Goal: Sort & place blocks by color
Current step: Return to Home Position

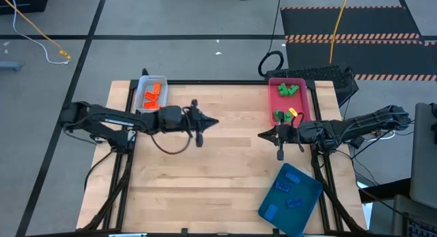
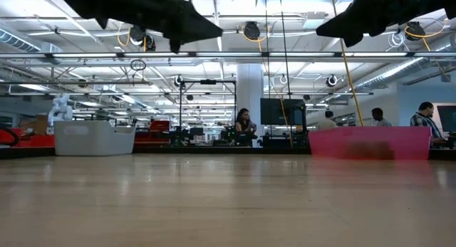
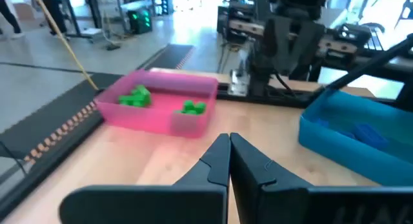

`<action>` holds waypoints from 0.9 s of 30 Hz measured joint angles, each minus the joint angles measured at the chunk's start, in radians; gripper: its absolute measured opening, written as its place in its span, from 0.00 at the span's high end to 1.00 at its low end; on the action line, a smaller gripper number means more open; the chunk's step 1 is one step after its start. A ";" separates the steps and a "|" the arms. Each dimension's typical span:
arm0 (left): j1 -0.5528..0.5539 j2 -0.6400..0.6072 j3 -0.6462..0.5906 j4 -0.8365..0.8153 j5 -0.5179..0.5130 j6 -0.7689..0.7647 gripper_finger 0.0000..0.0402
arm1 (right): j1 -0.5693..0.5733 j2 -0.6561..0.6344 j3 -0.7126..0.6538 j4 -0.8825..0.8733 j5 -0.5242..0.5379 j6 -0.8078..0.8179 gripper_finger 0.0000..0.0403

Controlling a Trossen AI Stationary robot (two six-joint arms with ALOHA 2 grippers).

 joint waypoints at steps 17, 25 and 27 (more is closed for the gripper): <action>0.004 -0.579 -0.463 0.051 0.030 -0.061 0.99 | -0.039 -0.293 -0.213 0.149 0.000 0.025 1.00; 0.032 -0.751 -0.556 0.001 0.029 -0.110 0.99 | -0.064 -0.413 -0.240 0.051 -0.001 0.025 1.00; 0.032 -0.775 -0.579 -0.002 0.023 -0.119 0.99 | -0.064 -0.441 -0.240 0.037 0.000 0.031 1.00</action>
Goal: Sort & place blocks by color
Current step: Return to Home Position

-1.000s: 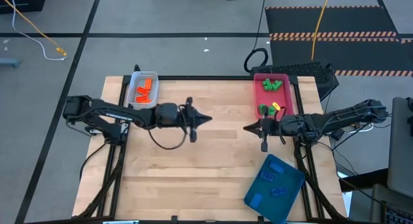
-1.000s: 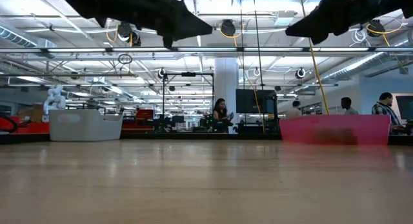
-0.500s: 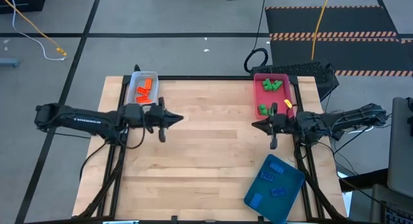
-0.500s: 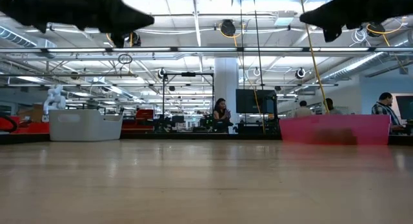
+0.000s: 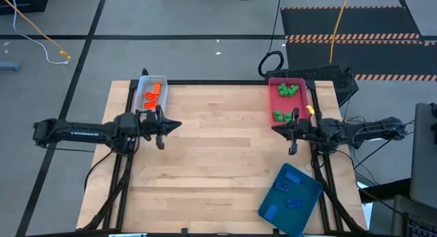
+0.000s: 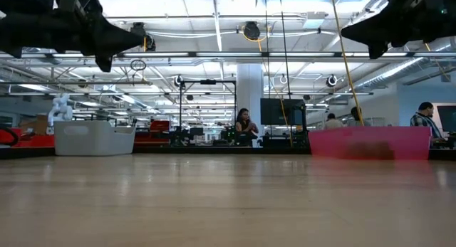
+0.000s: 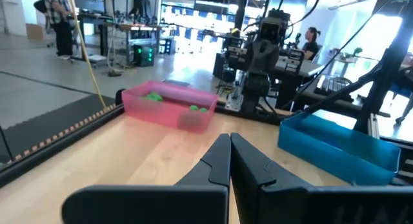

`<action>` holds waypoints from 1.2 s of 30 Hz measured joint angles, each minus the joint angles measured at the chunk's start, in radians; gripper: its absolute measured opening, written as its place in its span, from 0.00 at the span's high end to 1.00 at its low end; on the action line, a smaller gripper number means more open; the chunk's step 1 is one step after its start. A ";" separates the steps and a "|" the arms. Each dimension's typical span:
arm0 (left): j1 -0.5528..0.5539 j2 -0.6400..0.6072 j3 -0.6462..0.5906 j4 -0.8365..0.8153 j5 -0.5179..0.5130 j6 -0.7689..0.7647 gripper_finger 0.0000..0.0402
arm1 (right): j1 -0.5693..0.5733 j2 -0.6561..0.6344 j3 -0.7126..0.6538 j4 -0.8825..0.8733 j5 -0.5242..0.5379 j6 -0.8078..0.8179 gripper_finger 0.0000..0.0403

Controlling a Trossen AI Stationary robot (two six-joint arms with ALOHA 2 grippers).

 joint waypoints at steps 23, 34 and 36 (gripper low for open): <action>-0.020 -0.024 -0.019 -0.004 -0.001 -0.005 1.00 | 0.000 -0.199 0.000 -0.143 -0.052 0.021 1.00; -0.042 -0.023 -0.019 -0.004 0.010 0.007 0.99 | 0.000 -0.203 0.000 -0.159 -0.052 0.025 1.00; -0.042 -0.023 -0.019 -0.003 0.003 0.007 1.00 | 0.000 -0.203 0.000 -0.160 -0.052 0.025 1.00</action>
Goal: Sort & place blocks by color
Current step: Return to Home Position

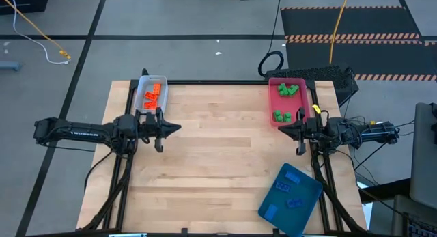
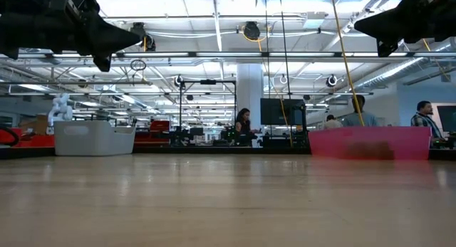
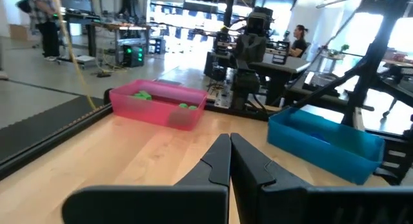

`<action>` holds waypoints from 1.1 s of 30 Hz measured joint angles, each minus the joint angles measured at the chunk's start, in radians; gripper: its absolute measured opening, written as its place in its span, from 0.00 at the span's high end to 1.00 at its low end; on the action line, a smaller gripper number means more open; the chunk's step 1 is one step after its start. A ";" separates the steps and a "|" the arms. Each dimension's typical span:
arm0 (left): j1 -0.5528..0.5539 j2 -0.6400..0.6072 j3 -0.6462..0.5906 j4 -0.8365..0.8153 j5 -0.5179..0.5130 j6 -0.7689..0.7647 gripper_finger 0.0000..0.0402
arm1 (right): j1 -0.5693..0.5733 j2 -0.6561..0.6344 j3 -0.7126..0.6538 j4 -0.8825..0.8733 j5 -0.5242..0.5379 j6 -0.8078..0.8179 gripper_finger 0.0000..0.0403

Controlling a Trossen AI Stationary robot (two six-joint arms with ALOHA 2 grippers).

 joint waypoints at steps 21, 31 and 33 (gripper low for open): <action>0.000 0.000 0.000 0.036 0.032 0.003 0.95 | 0.000 0.000 0.000 0.002 0.000 0.007 1.00; 0.000 0.000 0.000 0.029 0.032 0.014 0.99 | 0.000 0.000 0.000 0.002 0.001 -0.015 1.00; 0.000 0.000 0.000 0.022 0.032 0.028 0.98 | 0.000 0.000 0.000 0.002 0.001 -0.015 1.00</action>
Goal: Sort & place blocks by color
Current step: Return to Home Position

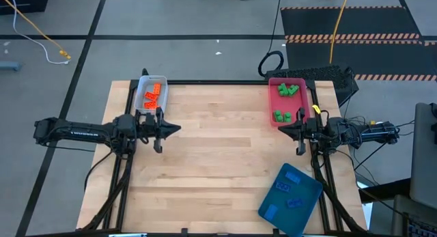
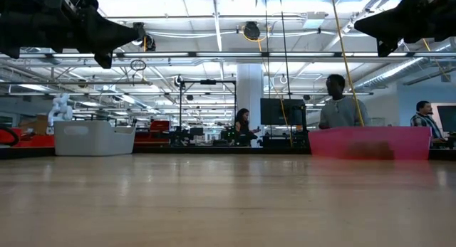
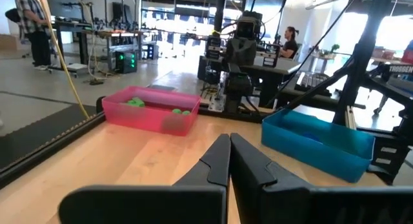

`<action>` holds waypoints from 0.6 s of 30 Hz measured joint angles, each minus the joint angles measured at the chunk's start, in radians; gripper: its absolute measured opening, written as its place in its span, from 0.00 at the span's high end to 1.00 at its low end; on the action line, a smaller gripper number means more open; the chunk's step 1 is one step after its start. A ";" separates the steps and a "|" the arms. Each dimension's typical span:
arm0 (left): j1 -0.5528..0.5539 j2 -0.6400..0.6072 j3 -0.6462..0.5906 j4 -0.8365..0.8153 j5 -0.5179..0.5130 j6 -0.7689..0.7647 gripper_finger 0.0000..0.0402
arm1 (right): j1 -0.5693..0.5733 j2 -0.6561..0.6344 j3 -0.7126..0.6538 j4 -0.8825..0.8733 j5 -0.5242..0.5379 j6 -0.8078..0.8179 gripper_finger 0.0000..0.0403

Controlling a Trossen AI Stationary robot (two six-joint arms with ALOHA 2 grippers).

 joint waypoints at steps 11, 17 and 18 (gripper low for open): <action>0.000 0.000 0.000 -0.068 0.001 0.037 0.99 | 0.000 0.000 0.000 0.000 0.000 0.000 1.00; 0.000 0.000 0.000 -0.098 0.001 0.081 0.99 | 0.000 -0.005 0.000 -0.018 0.000 -0.007 1.00; 0.000 -0.002 0.000 -0.104 0.001 0.082 0.99 | 0.000 -0.010 0.000 -0.032 0.000 -0.008 1.00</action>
